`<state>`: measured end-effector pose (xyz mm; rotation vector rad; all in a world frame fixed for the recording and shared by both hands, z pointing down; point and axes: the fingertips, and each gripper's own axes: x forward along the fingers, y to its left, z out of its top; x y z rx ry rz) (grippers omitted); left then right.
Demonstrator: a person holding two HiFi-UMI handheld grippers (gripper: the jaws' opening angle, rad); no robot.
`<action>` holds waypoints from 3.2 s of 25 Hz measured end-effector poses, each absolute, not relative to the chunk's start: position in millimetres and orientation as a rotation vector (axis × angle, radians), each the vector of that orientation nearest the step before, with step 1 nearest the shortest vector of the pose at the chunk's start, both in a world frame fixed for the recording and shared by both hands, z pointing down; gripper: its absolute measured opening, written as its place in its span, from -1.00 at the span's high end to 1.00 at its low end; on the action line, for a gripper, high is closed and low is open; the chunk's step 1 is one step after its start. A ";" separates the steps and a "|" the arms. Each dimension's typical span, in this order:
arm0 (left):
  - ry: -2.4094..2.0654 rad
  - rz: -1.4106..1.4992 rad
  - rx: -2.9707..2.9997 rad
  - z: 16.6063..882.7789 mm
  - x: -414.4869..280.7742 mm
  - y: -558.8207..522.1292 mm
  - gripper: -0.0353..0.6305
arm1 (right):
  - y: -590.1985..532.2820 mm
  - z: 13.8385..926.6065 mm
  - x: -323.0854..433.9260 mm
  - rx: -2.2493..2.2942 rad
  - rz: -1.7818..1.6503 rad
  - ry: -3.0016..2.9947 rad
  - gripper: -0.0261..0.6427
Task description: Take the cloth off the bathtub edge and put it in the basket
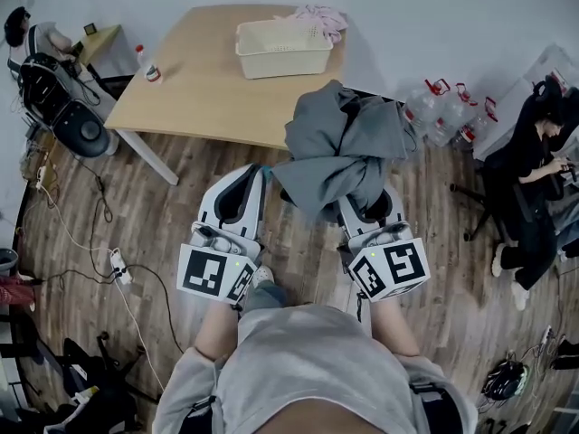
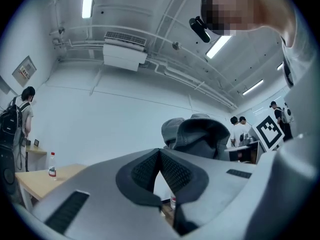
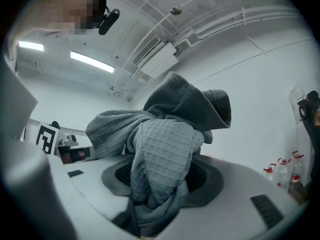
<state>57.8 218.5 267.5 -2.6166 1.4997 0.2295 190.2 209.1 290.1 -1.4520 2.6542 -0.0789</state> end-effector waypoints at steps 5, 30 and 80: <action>1.432 0.230 -2.637 261.7 25.8 178.8 0.90 | 174.3 287.2 161.1 -1.504 -0.088 2.586 0.30; 1.273 0.254 -2.718 272.6 -44.3 86.8 0.90 | 103.3 292.2 96.3 -1.644 -0.078 2.440 0.31; 1.601 0.213 -2.544 267.9 31.3 -186.2 0.90 | -206.6 287.6 179.4 -1.376 -0.136 2.602 0.31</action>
